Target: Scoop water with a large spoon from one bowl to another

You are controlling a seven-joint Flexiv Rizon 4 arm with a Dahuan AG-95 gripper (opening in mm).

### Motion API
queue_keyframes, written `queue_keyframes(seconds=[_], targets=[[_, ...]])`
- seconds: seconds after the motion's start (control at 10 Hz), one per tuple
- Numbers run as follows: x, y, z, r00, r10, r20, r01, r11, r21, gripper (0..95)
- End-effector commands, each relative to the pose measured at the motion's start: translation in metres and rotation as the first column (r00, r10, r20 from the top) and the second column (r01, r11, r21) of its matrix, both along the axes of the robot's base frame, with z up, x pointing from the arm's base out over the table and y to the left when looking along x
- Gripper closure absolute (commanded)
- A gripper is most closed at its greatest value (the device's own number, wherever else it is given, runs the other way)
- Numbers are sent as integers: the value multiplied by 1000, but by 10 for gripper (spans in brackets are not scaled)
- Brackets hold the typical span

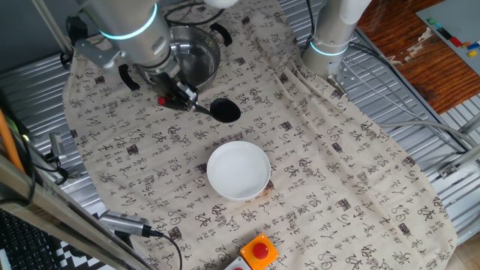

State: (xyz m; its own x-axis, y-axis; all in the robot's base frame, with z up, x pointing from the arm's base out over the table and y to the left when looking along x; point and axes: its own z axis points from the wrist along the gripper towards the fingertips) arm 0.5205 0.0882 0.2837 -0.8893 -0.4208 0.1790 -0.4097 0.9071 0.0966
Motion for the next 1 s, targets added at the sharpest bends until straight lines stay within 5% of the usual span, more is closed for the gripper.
queue_keyframes(seconds=[0.1,0.5,1.0], targets=[[-2,-14,0,1000,23,-7,-23,1000,6,950],[-5,-34,4,998,53,-39,-52,998,22,950],[-6,-44,4,997,68,-40,-67,997,25,950]])
